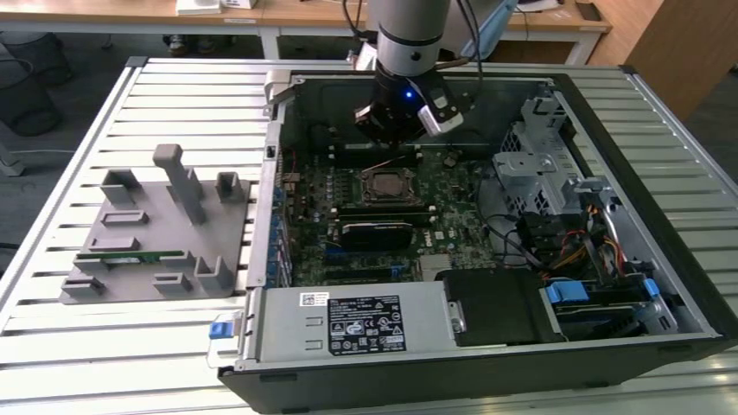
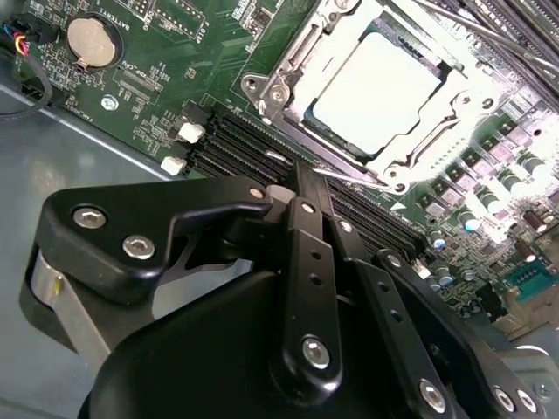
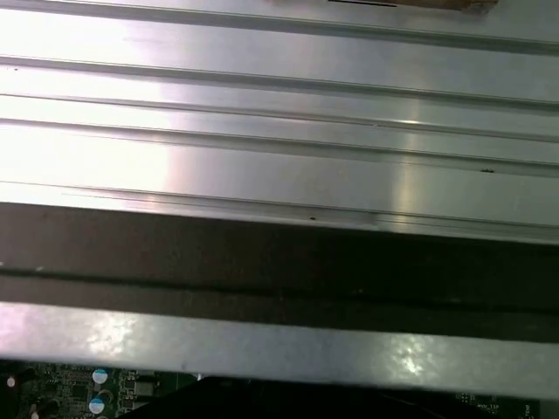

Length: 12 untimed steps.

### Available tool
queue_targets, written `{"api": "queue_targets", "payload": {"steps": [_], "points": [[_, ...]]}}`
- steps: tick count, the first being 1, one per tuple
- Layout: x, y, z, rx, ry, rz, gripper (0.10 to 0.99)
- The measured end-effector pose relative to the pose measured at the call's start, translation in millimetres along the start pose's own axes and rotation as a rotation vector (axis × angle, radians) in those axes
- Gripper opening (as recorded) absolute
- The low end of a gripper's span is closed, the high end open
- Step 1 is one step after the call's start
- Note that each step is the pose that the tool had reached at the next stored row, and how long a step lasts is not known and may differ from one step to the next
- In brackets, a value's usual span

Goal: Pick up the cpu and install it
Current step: 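Install the first cpu locking lever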

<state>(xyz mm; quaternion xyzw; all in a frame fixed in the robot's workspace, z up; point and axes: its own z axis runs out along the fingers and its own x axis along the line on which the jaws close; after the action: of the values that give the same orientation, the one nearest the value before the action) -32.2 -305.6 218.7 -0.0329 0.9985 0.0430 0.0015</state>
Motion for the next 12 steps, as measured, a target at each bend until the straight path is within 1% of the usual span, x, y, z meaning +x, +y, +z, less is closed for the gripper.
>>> {"api": "queue_targets", "payload": {"steps": [12], "points": [[-4.9,-1.6,11.2,0.0,0.0,0.0,0.106]]}}
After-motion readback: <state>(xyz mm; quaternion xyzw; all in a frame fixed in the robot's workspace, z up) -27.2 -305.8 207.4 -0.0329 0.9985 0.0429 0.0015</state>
